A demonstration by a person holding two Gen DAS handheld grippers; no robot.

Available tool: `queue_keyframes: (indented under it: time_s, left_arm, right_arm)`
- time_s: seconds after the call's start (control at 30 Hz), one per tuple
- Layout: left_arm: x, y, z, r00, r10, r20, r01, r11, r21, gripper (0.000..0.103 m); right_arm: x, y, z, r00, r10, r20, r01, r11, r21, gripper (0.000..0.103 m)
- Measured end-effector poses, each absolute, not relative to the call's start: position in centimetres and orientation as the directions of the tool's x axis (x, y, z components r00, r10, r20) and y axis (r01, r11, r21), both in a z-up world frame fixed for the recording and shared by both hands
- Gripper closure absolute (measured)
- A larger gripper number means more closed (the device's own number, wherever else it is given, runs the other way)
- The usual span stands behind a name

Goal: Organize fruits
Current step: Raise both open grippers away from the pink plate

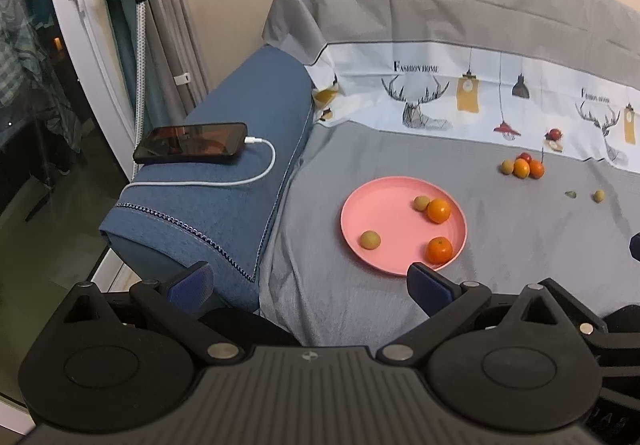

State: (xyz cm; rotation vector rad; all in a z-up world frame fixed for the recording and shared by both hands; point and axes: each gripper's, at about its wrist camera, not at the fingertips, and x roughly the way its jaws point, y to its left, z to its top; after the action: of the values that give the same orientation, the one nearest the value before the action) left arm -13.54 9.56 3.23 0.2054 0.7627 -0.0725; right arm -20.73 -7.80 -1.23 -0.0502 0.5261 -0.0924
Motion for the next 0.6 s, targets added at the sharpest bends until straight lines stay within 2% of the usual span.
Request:
queue_keyframes:
  time_s: [0.6]
  left_arm:
    - [-8.8, 6.4, 0.2, 0.648, 0.052, -0.76, 0.183, 0.958, 0.221, 0.0]
  right_arm:
    - [-16.7, -11.2, -4.6, 0.788, -0.084, -0.61, 0.109, 0.994, 0.003, 0.001]
